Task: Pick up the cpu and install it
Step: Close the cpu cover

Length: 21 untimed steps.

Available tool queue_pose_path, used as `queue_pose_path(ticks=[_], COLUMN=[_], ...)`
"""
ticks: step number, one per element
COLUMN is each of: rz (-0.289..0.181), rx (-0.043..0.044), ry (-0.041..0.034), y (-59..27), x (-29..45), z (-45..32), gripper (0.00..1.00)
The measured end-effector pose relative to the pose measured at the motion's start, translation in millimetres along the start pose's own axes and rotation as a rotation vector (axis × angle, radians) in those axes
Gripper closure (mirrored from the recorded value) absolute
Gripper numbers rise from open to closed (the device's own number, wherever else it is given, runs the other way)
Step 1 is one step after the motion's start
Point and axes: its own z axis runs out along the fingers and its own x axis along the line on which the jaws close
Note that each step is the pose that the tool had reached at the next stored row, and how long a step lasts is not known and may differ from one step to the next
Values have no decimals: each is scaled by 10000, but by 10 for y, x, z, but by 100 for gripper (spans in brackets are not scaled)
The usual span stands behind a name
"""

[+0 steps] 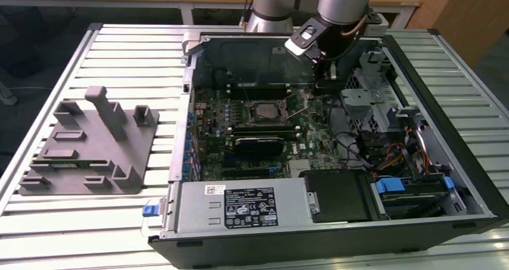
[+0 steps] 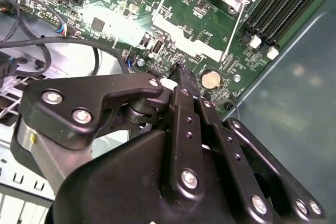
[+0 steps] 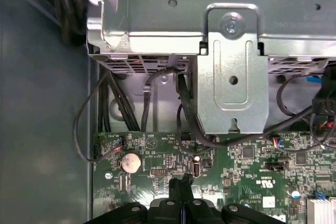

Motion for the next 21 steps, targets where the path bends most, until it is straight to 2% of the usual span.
queue_pose_path(ticks=[8, 15, 21], rz=[-29, -29, -29], rx=[37, 40, 16], ry=[-1, -1, -1], y=[3, -5, -179], x=[4, 5, 1], z=[142, 153, 151], gripper=[89, 89, 89])
